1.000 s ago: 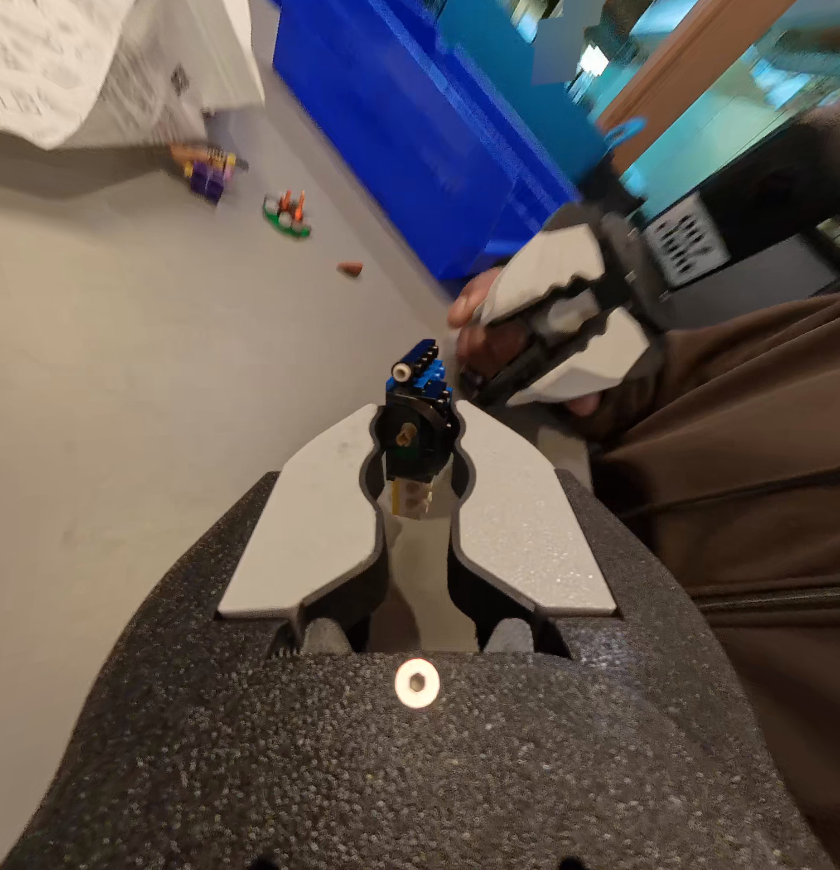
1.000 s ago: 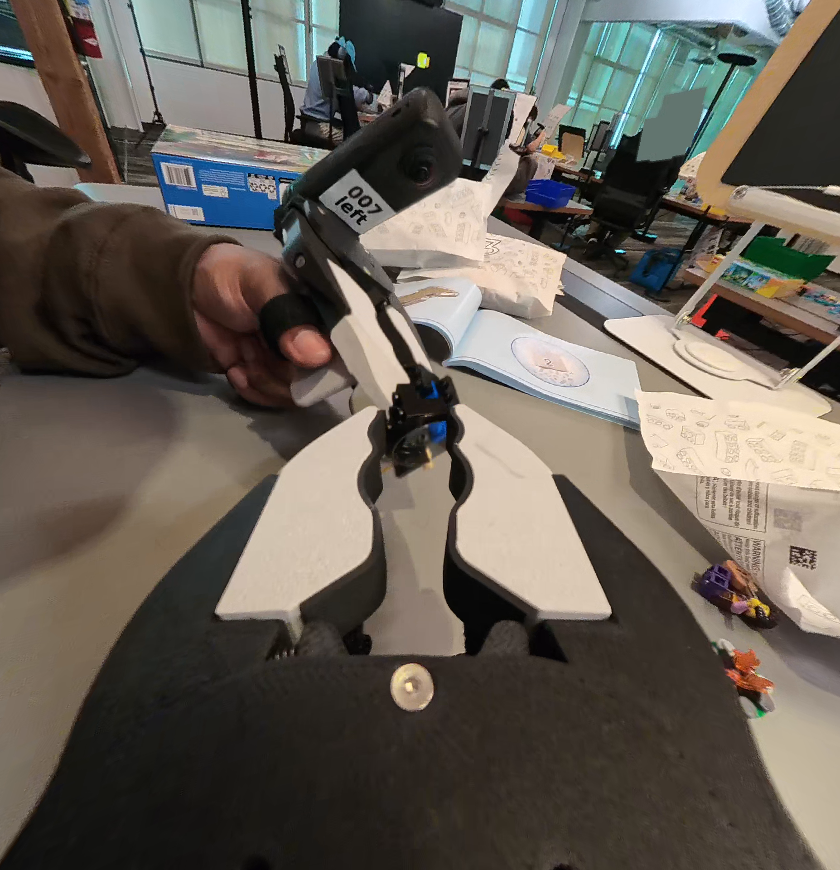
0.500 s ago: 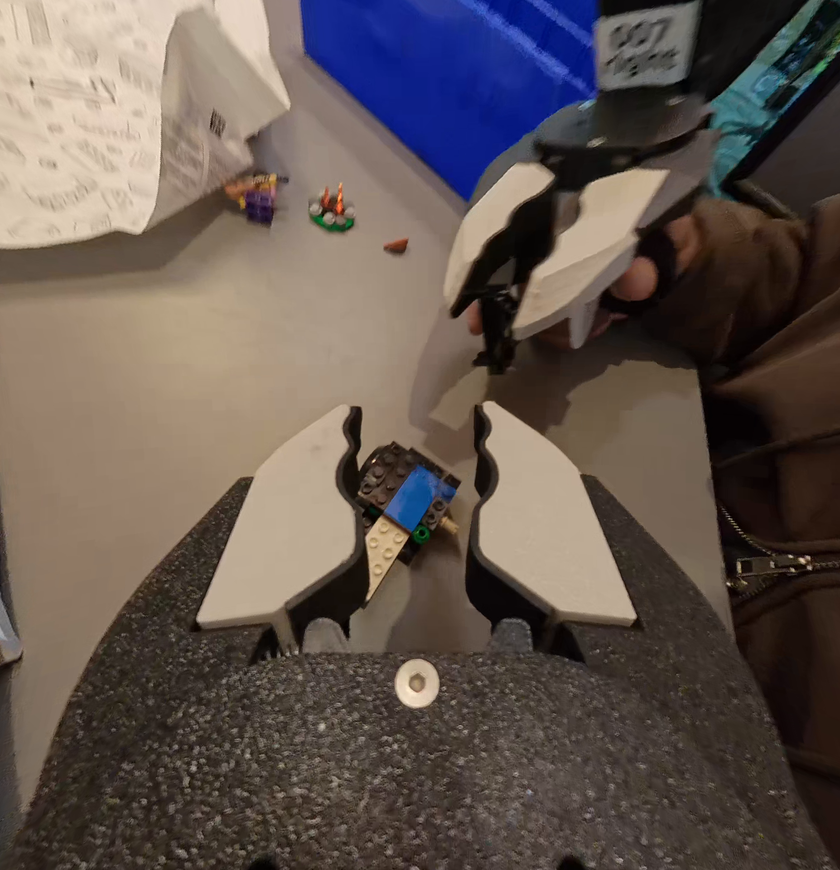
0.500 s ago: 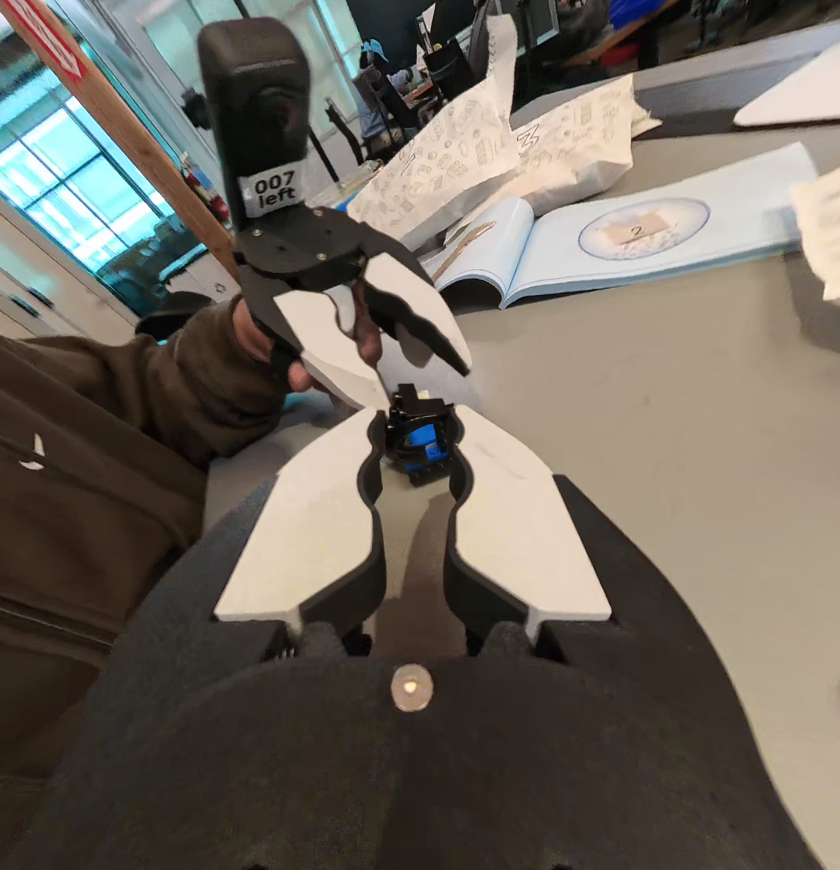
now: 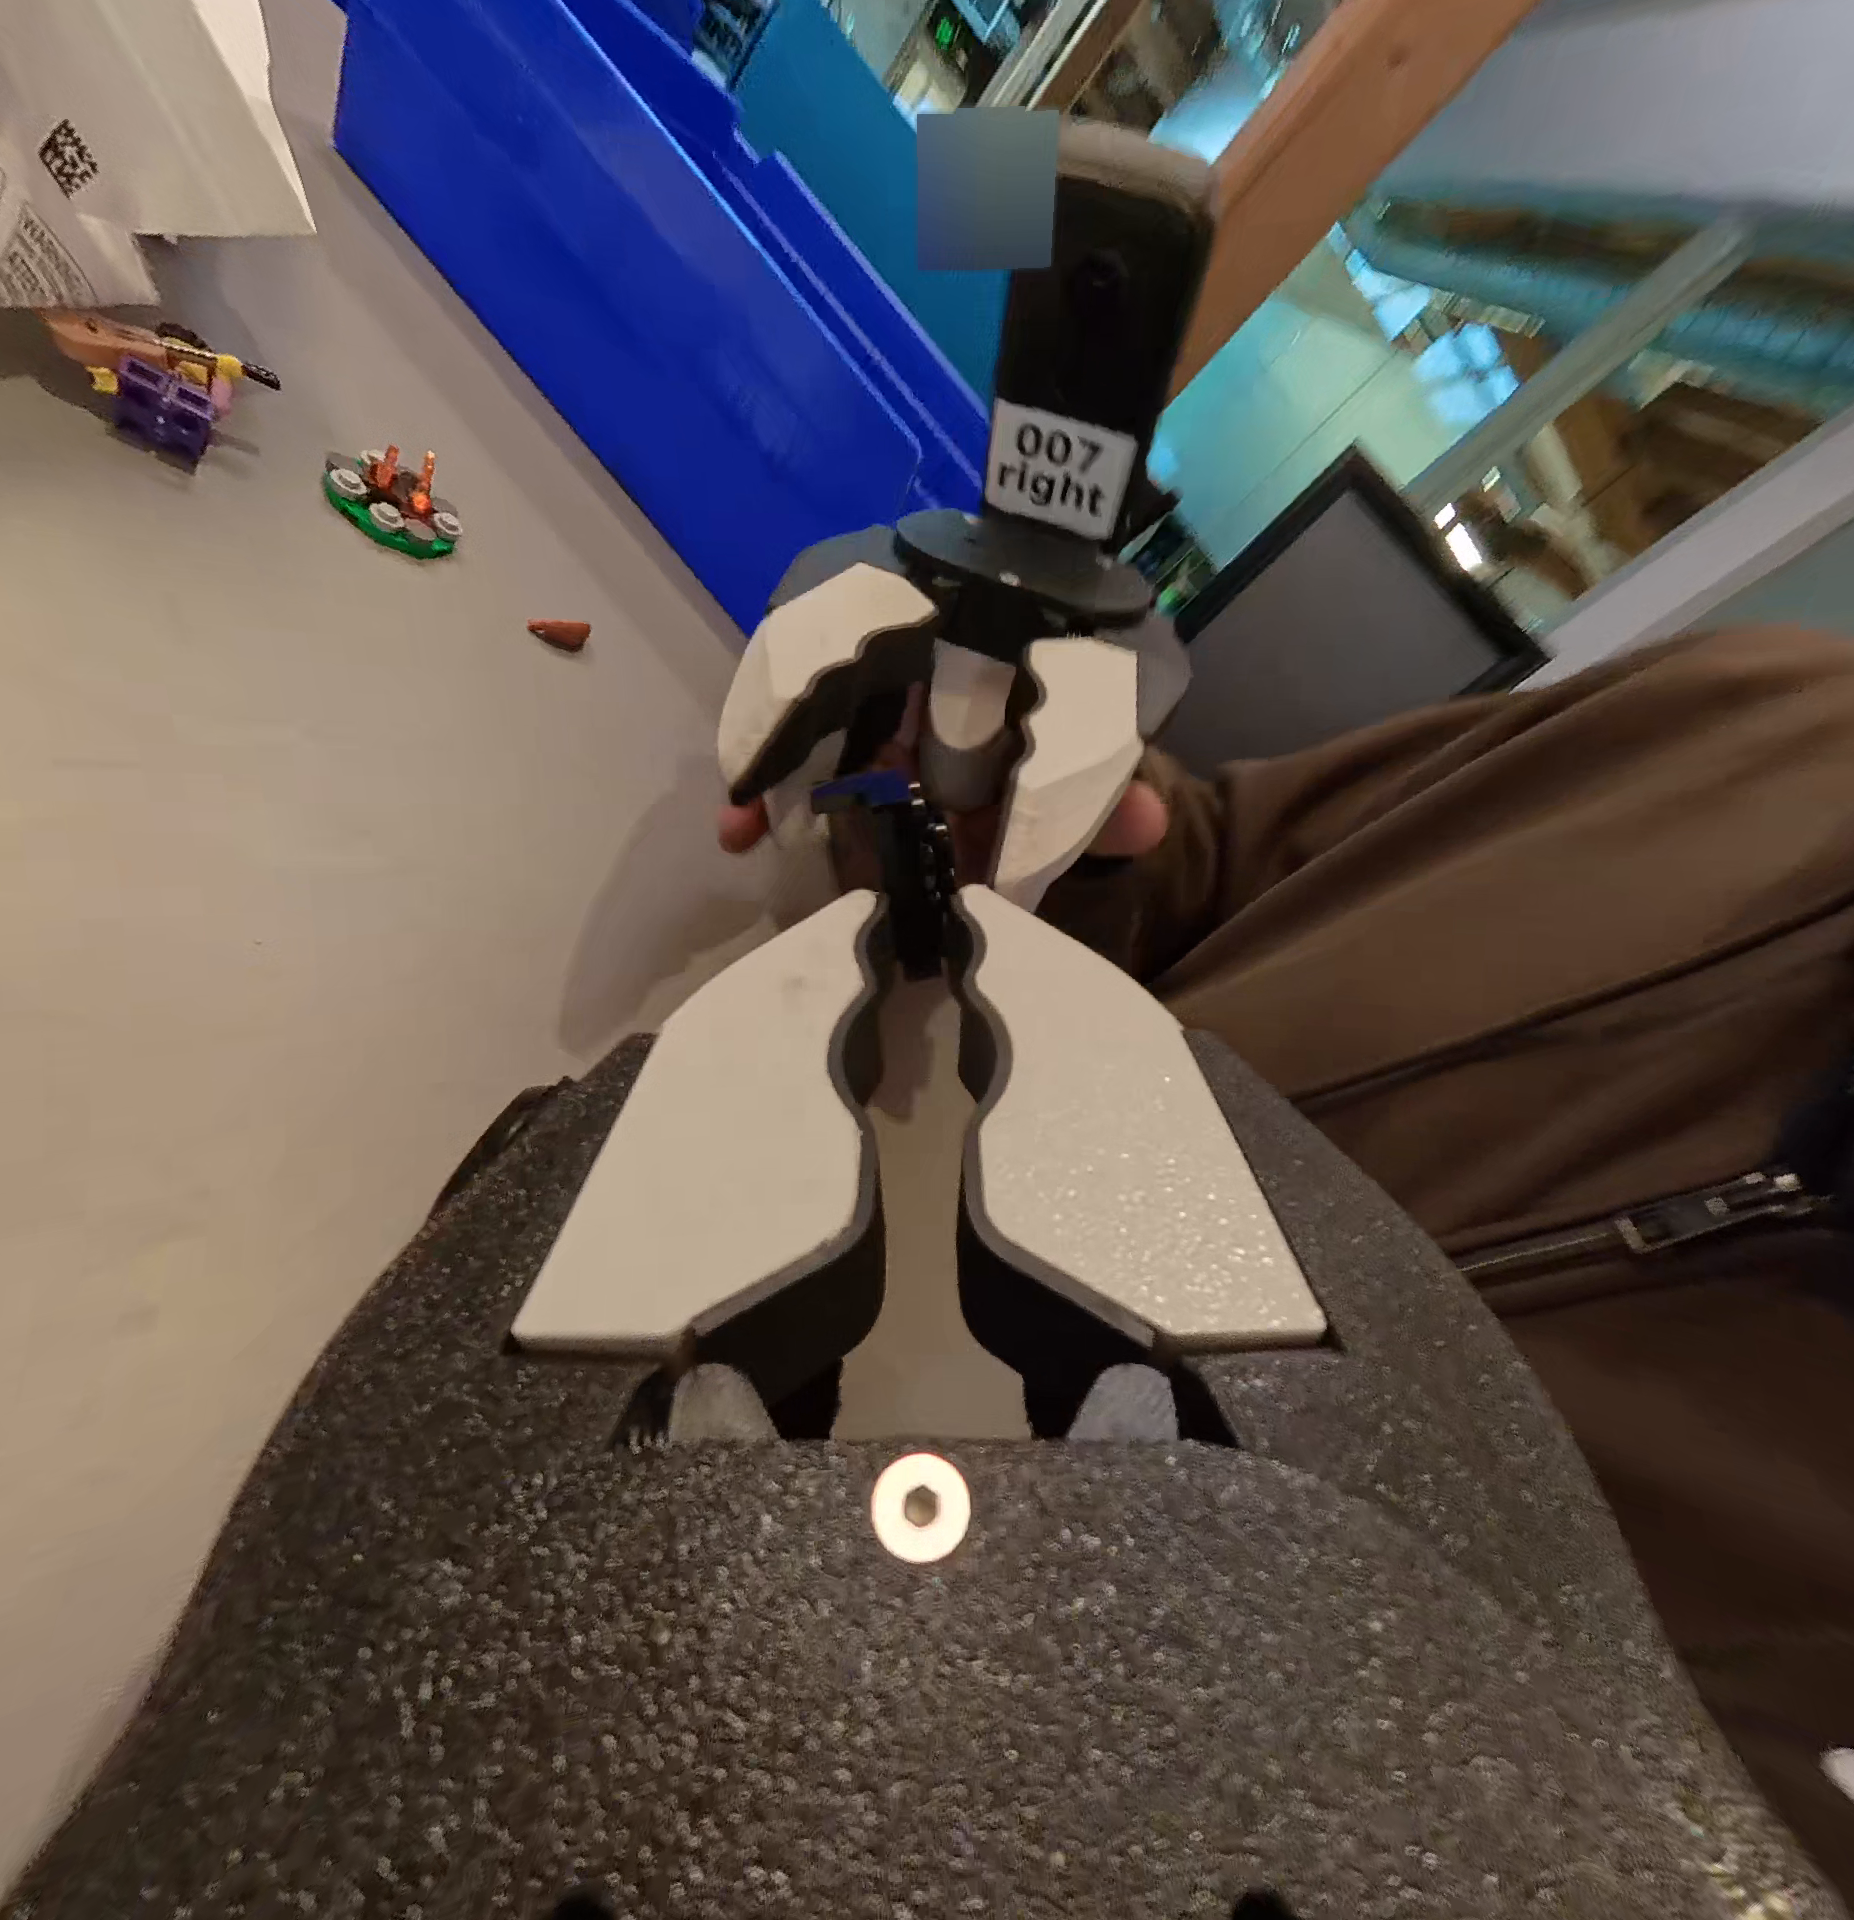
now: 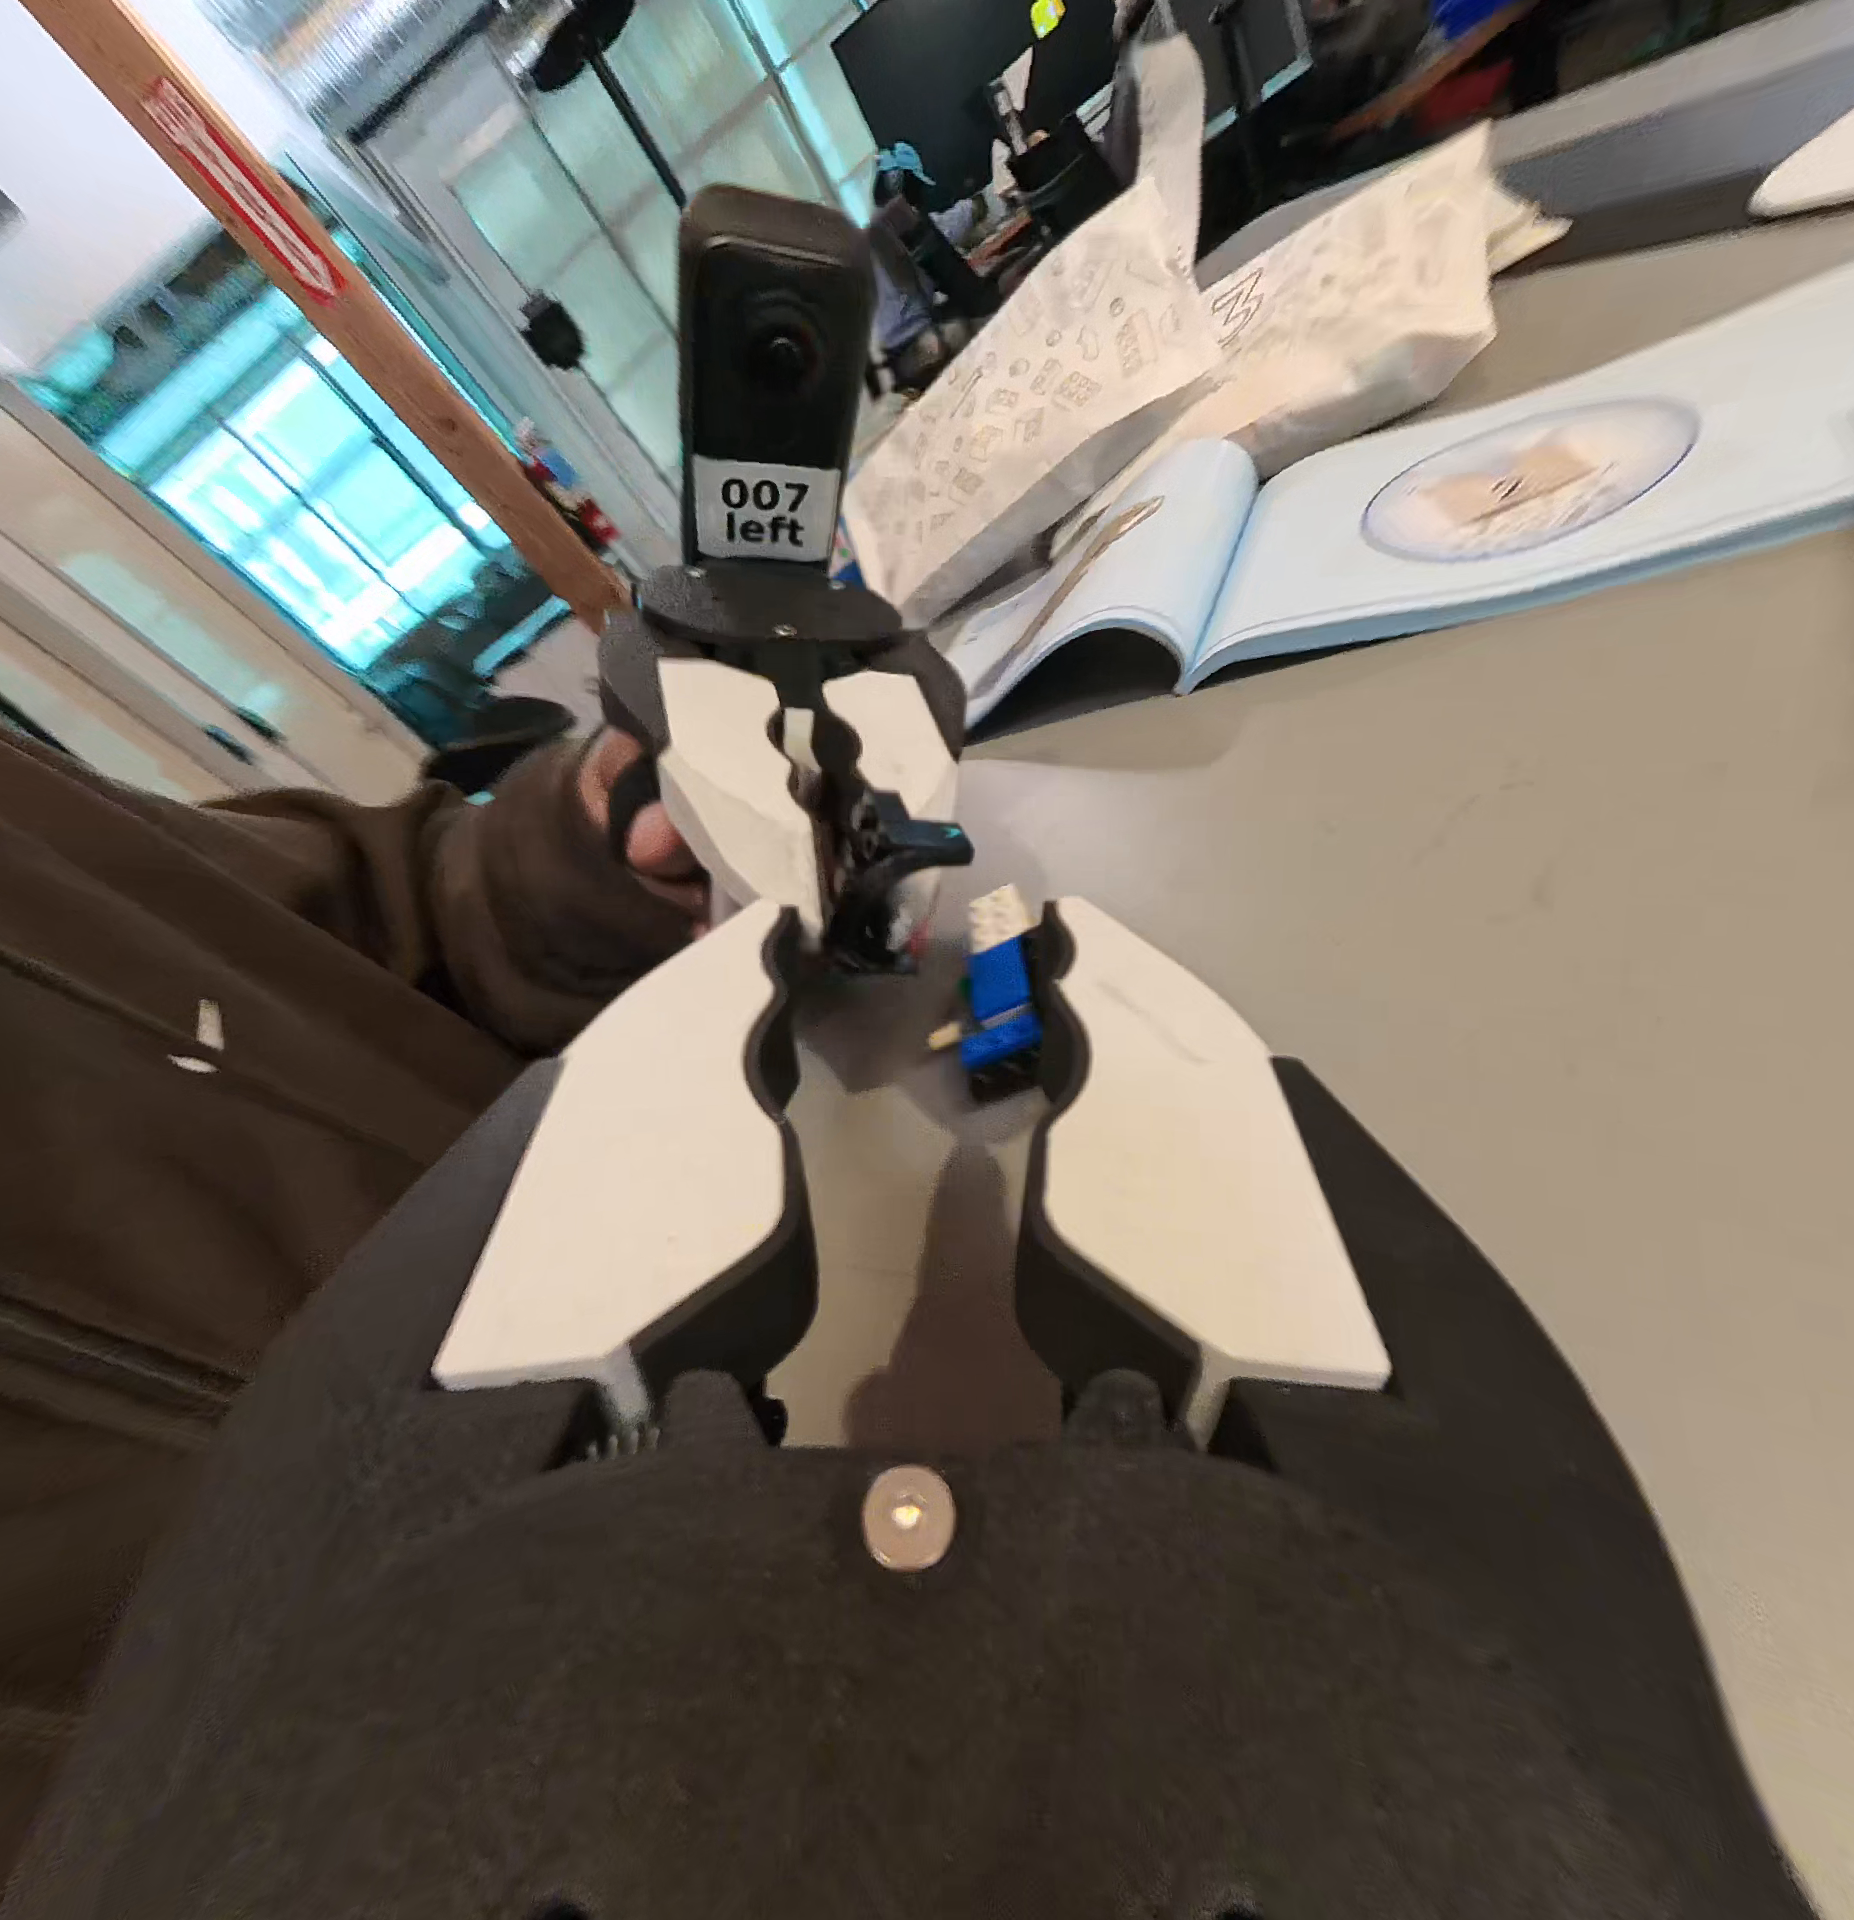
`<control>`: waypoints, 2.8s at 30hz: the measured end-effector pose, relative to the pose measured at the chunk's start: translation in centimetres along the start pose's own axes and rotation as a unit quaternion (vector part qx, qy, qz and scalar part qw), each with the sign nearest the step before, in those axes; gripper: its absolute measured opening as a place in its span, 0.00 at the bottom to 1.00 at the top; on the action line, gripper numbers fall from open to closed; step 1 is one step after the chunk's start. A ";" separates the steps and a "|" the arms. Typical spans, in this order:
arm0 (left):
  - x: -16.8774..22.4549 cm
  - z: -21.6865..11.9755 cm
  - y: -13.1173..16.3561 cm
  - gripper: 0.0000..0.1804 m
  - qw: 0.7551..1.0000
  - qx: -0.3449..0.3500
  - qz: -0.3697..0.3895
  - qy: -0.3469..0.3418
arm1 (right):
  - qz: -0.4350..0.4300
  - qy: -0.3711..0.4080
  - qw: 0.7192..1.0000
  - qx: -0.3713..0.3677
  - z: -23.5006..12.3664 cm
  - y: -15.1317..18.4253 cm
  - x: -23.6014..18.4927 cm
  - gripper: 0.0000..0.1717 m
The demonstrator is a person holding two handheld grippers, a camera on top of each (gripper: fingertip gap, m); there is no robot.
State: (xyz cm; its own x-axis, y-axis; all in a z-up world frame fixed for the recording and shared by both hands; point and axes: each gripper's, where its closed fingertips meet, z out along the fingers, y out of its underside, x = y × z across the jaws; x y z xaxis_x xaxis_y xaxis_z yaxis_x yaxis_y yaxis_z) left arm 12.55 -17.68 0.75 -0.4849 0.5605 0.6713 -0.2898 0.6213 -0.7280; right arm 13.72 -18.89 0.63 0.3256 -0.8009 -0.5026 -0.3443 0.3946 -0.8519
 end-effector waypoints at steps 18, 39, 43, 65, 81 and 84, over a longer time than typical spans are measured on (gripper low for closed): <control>0.7 -1.5 -2.0 0.18 0.992 0.062 -0.083 0.069 | -0.244 0.174 0.954 0.028 -2.4 -1.5 -0.3 0.21; -3.6 -3.3 -0.6 0.19 0.995 -0.019 0.029 -0.093 | -0.250 0.395 0.878 -0.102 -17.1 -4.4 3.1 0.30; -4.6 -3.9 -0.5 0.19 0.993 -0.028 0.034 -0.113 | -0.235 0.206 0.940 -0.140 -7.1 -1.5 0.3 0.27; -7.0 -6.3 -1.9 0.19 0.986 0.012 0.029 -0.162 | -0.165 -0.006 0.954 -0.252 4.0 3.6 2.8 0.11; -3.9 -3.7 -3.3 0.13 0.992 0.094 0.051 -0.072 | -0.275 0.138 0.951 0.002 3.5 -2.5 2.2 0.11; -3.7 -3.8 -3.1 0.12 0.989 0.076 0.095 -0.087 | -0.296 0.125 0.947 -0.015 3.7 -2.1 2.0 0.12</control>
State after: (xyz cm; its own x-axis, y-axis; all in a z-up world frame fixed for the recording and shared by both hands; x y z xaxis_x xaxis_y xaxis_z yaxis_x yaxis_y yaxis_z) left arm 18.37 -19.55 1.04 -0.6728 0.5482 0.4968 -0.2943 0.4178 -0.8596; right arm 18.33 -19.66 0.84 0.2530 -0.9606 0.1155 -0.1923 -0.1669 -0.9670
